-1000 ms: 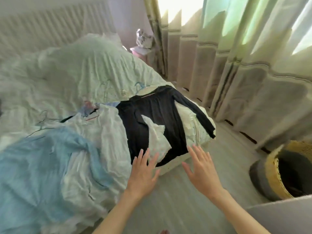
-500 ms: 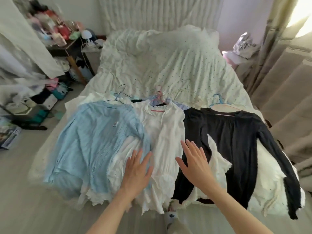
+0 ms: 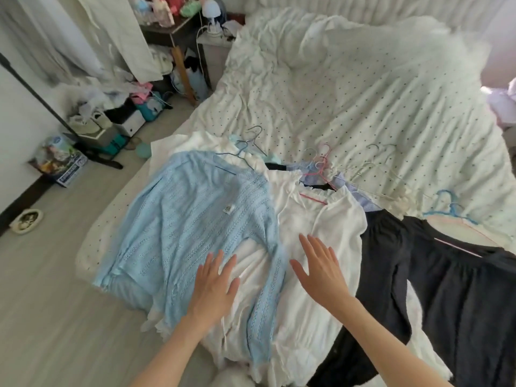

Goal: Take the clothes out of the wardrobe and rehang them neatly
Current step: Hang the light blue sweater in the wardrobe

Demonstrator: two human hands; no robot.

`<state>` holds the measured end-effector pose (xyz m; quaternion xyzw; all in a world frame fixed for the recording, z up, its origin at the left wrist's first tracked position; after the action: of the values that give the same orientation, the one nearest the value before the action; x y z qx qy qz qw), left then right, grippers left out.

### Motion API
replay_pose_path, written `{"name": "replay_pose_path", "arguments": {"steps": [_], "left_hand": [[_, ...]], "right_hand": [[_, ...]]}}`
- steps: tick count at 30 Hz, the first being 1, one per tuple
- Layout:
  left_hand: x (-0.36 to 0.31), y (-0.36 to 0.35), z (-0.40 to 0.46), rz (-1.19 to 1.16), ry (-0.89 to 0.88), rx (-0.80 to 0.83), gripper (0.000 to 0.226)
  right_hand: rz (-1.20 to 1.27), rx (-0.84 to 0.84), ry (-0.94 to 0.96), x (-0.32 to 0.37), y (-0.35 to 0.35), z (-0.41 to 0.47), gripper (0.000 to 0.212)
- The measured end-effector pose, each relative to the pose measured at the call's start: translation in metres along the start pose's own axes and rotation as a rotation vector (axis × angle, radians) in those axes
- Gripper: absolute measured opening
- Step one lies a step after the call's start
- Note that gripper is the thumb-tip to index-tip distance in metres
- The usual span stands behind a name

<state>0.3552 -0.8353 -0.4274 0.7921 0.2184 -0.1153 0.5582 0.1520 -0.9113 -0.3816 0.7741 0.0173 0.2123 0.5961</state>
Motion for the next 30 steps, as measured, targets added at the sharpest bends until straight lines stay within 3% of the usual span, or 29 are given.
{"name": "replay_pose_path", "arguments": {"steps": [3, 8, 12, 19, 23, 26, 30], "left_hand": [[0.029, 0.006, 0.041, -0.013, 0.045, 0.032, 0.075], [0.094, -0.007, 0.113, 0.045, 0.082, 0.183, 0.054], [0.147, -0.001, 0.172, 0.085, 0.106, 0.235, 0.054], [0.232, 0.003, 0.280, 0.067, 0.115, 0.232, 0.061], [0.261, -0.008, 0.298, 0.099, 0.111, 0.305, 0.066], [0.262, -0.013, 0.300, 0.048, 0.055, 0.269, 0.070], [0.265, -0.020, 0.300, 0.024, 0.098, 0.279, 0.069]], "right_hand": [[-0.010, 0.045, -0.013, 0.011, -0.016, 0.054, 0.062], [-0.015, 0.127, -0.117, 0.025, -0.043, 0.148, 0.072], [-0.013, 0.181, -0.138, 0.041, -0.066, 0.221, 0.059], [-0.049, 0.333, -0.193, 0.046, -0.123, 0.357, 0.057], [0.015, 0.374, -0.329, 0.038, -0.140, 0.412, 0.059], [0.021, 0.484, -0.396, 0.027, -0.155, 0.429, 0.059], [-0.058, 0.478, -0.392, 0.024, -0.160, 0.443, 0.043]]}}
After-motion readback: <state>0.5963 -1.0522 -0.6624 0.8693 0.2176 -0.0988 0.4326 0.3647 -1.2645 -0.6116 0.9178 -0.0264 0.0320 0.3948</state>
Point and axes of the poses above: each hand's wrist, its own z-axis towards the middle knuckle, its own y-axis out of the back of the hand, x = y × z, the point moved 8 cm from there along z, towards the middle knuckle, and after that the axes turned 7 degrees about -z, right-handed, at the moved point
